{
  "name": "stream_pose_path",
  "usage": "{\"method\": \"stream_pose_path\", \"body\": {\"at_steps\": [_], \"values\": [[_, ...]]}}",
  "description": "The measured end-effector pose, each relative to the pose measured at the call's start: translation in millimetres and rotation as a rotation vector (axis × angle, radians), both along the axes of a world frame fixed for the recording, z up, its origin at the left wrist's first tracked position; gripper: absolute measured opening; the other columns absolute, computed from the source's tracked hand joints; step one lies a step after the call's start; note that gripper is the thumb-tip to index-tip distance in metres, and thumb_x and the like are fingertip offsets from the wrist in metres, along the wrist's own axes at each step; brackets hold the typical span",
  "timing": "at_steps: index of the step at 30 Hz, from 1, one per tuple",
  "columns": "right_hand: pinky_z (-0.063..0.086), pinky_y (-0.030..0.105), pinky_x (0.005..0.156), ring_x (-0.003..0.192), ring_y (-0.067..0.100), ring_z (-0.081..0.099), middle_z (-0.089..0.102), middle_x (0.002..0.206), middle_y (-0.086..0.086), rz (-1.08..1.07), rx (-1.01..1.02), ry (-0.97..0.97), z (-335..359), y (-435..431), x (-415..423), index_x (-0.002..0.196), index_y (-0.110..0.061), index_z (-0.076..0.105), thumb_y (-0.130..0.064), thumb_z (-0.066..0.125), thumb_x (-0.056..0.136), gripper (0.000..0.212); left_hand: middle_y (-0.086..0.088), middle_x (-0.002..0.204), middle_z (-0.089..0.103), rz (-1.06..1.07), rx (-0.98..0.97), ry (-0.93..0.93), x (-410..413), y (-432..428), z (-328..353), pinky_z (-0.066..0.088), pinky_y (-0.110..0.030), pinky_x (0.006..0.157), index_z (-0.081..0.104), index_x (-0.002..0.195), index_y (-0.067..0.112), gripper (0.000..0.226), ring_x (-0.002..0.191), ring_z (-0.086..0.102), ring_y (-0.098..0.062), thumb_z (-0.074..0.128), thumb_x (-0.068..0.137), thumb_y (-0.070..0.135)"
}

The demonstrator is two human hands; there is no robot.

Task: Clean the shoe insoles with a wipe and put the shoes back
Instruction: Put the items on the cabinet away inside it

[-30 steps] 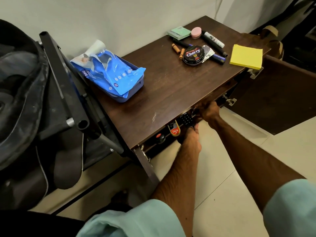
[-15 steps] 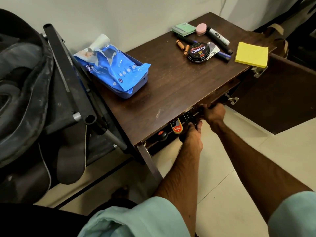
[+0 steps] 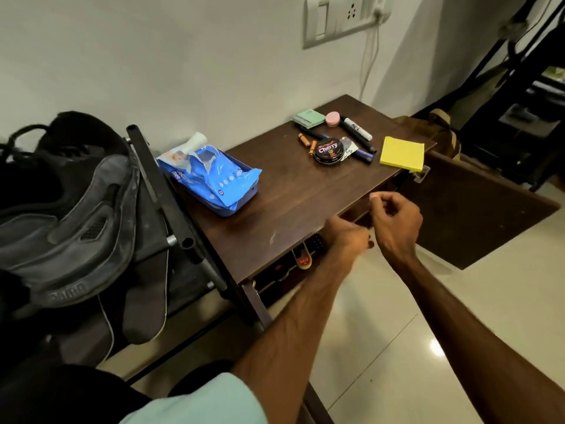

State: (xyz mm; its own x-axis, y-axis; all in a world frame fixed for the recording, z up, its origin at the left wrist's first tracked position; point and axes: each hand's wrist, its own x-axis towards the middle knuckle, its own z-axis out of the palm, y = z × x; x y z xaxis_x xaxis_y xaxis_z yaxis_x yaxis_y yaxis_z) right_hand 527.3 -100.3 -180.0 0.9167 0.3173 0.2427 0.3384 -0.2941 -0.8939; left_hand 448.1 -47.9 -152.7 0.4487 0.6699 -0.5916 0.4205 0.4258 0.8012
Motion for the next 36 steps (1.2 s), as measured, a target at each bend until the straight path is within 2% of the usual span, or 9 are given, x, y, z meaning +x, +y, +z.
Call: {"method": "stream_pose_path", "body": {"at_steps": [4, 10, 14, 17, 23, 29, 31, 33, 36], "values": [[0.05, 0.008, 0.072, 0.074, -0.005, 0.063, 0.07, 0.088, -0.009, 0.081, -0.039, -0.128, 32, 26, 14, 0.104, -0.016, 0.076, -0.017, 0.068, 0.094, 0.013, -0.005, 0.084, 0.077, -0.083, 0.378, -0.008, -11, 39, 38, 0.063, -0.042, 0.078, 0.073, 0.071, 0.016, 0.016, 0.082, 0.075, -0.024, 0.074, 0.079, 0.002], [0.048, 0.026, 0.095, 0.108, 0.015, 0.059, 0.064, 0.119, 0.006, 0.217, -0.284, -0.313, 40, 72, 48, 0.121, -0.012, 0.066, -0.018, 0.077, 0.087, 0.037, -0.004, 0.104, 0.076, -0.039, 0.54, 0.026, -16, 71, 36, 0.056, -0.034, 0.09, 0.072, 0.107, 0.014, 0.027, 0.1, 0.071, -0.02, 0.063, 0.085, 0.002], [0.038, 0.035, 0.107, 0.133, 0.027, 0.046, 0.056, 0.139, 0.011, 0.29, -0.506, -0.388, 46, 113, 69, 0.138, -0.012, 0.055, -0.035, 0.084, 0.081, 0.068, -0.001, 0.109, 0.075, -0.052, 0.588, 0.027, -11, 78, 35, 0.045, -0.019, 0.08, 0.071, 0.113, 0.014, 0.03, 0.104, 0.067, -0.012, 0.065, 0.086, 0.002], [0.043, 0.046, 0.107, 0.131, 0.034, 0.048, 0.058, 0.139, 0.015, 0.318, -0.64, -0.393, 47, 136, 76, 0.141, -0.008, 0.05, -0.045, 0.085, 0.077, 0.082, -0.003, 0.111, 0.074, -0.059, 0.578, 0.01, -10, 81, 31, 0.05, -0.023, 0.087, 0.07, 0.116, 0.012, 0.031, 0.106, 0.067, -0.014, 0.065, 0.088, 0.0], [0.046, 0.048, 0.1, 0.122, 0.036, 0.05, 0.06, 0.132, 0.017, 0.314, -0.765, -0.455, 39, 151, 83, 0.133, -0.007, 0.053, -0.046, 0.083, 0.078, 0.073, -0.003, 0.109, 0.075, -0.067, 0.531, -0.01, -9, 84, 29, 0.053, -0.026, 0.09, 0.07, 0.116, 0.012, 0.031, 0.101, 0.07, -0.014, 0.067, 0.087, 0.0], [0.044, 0.045, 0.105, 0.127, 0.033, 0.05, 0.06, 0.136, 0.012, 0.321, -0.592, -0.374, 37, 141, 81, 0.139, -0.011, 0.052, -0.044, 0.086, 0.073, 0.081, -0.006, 0.097, 0.077, -0.012, 0.465, -0.027, -9, 83, 32, 0.06, -0.042, 0.088, 0.073, 0.108, 0.012, 0.023, 0.092, 0.073, -0.019, 0.068, 0.087, 0.004], [0.043, 0.04, 0.104, 0.129, 0.029, 0.048, 0.06, 0.137, 0.008, 0.31, -0.467, -0.335, 36, 128, 71, 0.141, -0.015, 0.052, -0.043, 0.089, 0.071, 0.085, -0.007, 0.088, 0.076, 0.048, 0.459, -0.035, -12, 87, 33, 0.06, -0.044, 0.085, 0.074, 0.09, 0.014, 0.007, 0.086, 0.073, -0.021, 0.067, 0.09, 0.013], [0.042, 0.032, 0.096, 0.126, 0.021, 0.048, 0.061, 0.134, 0.003, 0.327, -0.347, -0.32, 36, 111, 59, 0.141, -0.017, 0.052, -0.042, 0.09, 0.069, 0.085, -0.006, 0.077, 0.073, 0.089, 0.43, -0.028, -12, 93, 34, 0.06, -0.045, 0.081, 0.068, 0.07, 0.014, 0.027, 0.079, 0.072, -0.024, 0.069, 0.09, 0.032], [0.039, 0.031, 0.097, 0.117, 0.005, 0.044, 0.061, 0.132, -0.001, 0.436, -0.275, -0.342, 36, 82, 38, 0.142, -0.022, 0.048, -0.04, 0.09, 0.07, 0.086, -0.002, 0.083, 0.071, 0.076, 0.267, -0.008, -13, 99, 38, 0.06, -0.039, 0.079, 0.072, 0.086, 0.01, 0.042, 0.084, 0.069, -0.017, 0.073, 0.084, 0.052]]}}
